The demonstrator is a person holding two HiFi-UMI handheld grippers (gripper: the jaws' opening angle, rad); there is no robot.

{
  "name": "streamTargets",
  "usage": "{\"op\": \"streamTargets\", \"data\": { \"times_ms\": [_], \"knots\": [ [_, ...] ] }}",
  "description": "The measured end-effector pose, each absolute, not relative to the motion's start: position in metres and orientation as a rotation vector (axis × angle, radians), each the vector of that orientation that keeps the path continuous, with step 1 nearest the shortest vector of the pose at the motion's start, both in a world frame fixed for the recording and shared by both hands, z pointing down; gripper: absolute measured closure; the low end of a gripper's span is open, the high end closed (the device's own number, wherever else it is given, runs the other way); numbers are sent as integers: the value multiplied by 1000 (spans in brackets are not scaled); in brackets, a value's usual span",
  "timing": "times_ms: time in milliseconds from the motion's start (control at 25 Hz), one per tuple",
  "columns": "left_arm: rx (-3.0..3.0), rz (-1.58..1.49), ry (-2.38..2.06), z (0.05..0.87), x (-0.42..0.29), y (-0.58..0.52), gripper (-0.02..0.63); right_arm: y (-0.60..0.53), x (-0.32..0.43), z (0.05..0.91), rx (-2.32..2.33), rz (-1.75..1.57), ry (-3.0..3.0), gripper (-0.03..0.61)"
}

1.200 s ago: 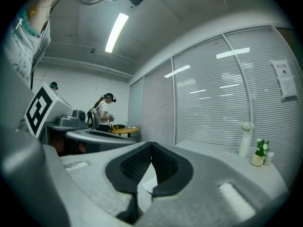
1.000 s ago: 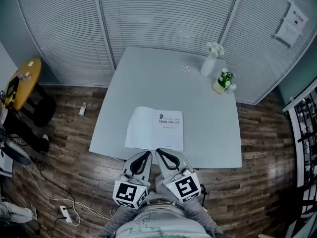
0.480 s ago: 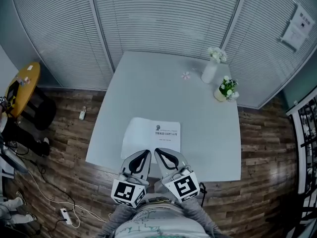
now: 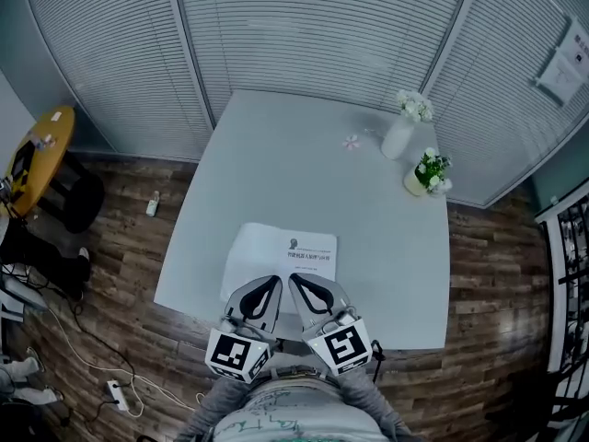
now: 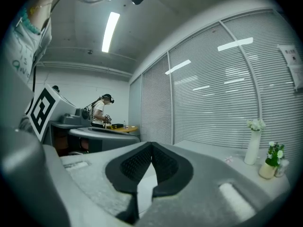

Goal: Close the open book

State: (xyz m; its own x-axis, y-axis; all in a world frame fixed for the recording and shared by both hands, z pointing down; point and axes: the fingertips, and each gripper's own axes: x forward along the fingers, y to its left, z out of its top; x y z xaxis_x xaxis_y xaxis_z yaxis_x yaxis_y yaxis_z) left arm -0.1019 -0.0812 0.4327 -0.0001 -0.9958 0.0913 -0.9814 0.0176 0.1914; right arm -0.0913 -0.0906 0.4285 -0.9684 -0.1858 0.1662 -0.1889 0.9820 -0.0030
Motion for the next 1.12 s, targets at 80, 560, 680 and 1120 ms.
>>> {"op": "streamTargets", "data": {
  "times_ms": [80, 560, 680, 1120],
  "knots": [
    [2080, -106, -2071, 435, -108, -85, 615, -93, -96, 431, 304, 39, -2955, 578],
    [2258, -52, -1848, 439, -158, -107, 615, -113, -142, 440, 545, 59, -2879, 578],
    [2286, -50, -1793, 446, -168, -106, 615, -114, -151, 445, 599, 60, -2861, 578],
    [2290, 44, -1679, 492, -211, -89, 584, -108, -173, 463, 764, 61, -2777, 578]
  ]
}}
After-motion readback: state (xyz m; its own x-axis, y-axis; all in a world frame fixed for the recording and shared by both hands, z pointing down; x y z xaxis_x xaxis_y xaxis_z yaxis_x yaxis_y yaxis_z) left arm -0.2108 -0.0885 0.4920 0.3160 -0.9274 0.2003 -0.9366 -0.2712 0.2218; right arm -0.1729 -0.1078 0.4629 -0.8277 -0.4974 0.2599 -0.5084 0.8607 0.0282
